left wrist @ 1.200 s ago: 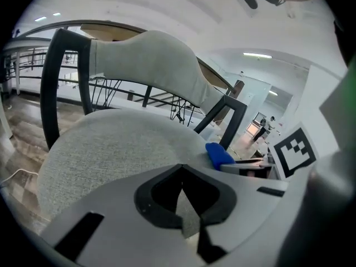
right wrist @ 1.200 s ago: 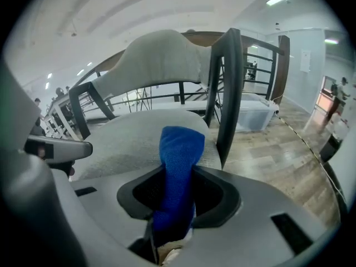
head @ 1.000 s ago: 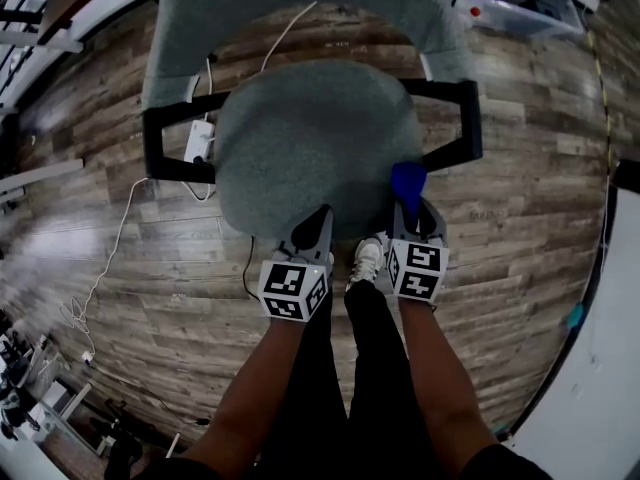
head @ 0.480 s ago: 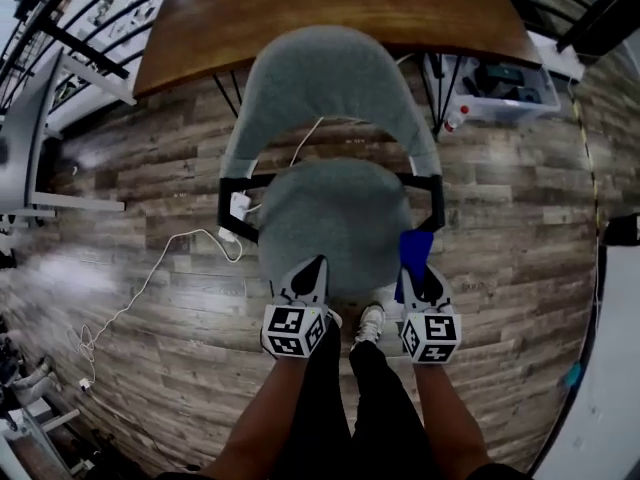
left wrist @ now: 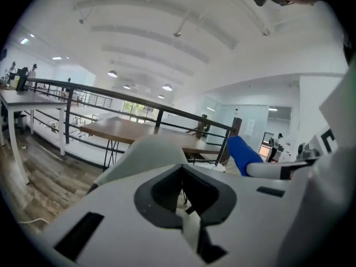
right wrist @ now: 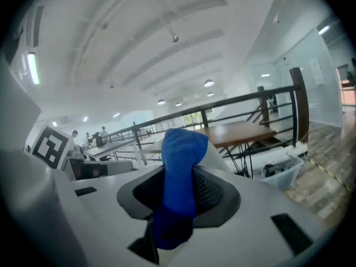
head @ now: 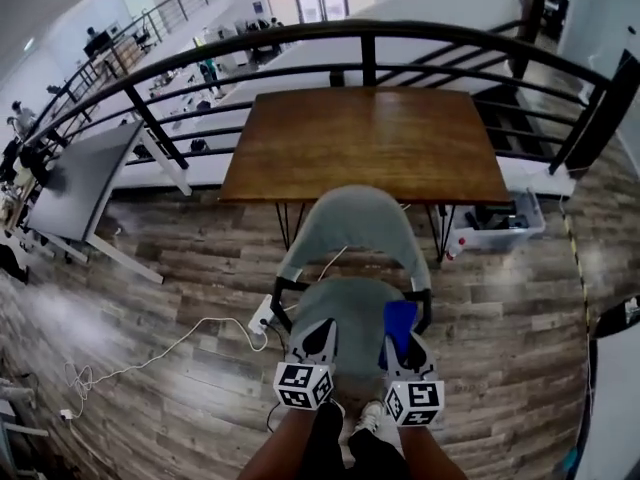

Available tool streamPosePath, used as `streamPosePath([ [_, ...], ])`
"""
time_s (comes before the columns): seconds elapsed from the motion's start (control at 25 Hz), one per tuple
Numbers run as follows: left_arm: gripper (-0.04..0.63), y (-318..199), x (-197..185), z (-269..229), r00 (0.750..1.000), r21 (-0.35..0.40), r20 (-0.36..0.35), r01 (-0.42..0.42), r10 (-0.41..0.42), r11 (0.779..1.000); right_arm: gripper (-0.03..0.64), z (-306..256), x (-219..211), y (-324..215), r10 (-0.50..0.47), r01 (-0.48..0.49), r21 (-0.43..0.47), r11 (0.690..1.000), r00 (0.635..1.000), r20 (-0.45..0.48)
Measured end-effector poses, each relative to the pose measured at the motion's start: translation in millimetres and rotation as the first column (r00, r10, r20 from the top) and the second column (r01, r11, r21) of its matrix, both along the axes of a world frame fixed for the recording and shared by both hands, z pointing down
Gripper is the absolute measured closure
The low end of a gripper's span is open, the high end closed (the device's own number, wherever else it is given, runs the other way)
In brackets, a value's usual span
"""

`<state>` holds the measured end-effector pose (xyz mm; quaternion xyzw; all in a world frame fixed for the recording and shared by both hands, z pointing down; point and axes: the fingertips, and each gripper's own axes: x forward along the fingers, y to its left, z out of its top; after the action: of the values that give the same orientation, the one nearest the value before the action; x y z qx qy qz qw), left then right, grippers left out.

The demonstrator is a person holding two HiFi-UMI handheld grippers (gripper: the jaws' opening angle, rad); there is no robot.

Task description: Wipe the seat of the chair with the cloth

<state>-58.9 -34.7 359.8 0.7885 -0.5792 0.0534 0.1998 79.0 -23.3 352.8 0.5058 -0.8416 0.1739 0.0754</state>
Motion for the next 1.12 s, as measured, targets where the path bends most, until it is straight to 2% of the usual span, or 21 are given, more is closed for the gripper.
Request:
streamPosePath([
  [0.12,0.594,11.0,1.4,-45.3,1.000,0.052,0.023,-0.013,0.012,0.999,0.486,-51.5,-2.7,6.9,-0.005,0.011,0.126,0.992,0.999,-0.046],
  [0.24,0.594,22.8,0.8,-80.4,0.999,0.091,0.037,-0.018,0.015,0.996,0.486,-88.2,-6.3,15.0,-0.015,0.020,0.176,0.984,0.999,-0.033],
  [0.4,0.594,37.2,-0.7,-120.7,1.000,0.138,-0.028,-0.008,0.012,0.990,0.486,-122.6,-21.5,30.4,-0.092,0.097,0.225,0.970,0.995,-0.034],
  [0.52,0.594,51.9,-0.8,-147.5,0.998,0.202,0.058,-0.021,0.010,0.979,0.486,-142.1,-35.7,44.3,-0.129,0.133,0.258,0.957,0.991,-0.035],
  [0.64,0.594,57.9,6.7,-171.3,0.994,0.252,0.107,-0.049,0.023,0.966,0.486,-162.2,-41.5,50.3,-0.148,0.159,0.302,0.940,0.987,-0.057],
  [0.8,0.594,59.5,14.4,-192.2,0.993,0.292,0.114,-0.056,0.024,0.955,0.486,-181.2,-34.5,46.7,-0.128,0.154,0.360,0.920,0.987,-0.097],
  [1.12,0.594,61.6,19.4,-213.5,0.989,0.348,0.147,-0.075,0.025,0.935,0.486,-187.6,-17.0,44.6,-0.065,0.104,0.392,0.914,0.992,-0.112],
])
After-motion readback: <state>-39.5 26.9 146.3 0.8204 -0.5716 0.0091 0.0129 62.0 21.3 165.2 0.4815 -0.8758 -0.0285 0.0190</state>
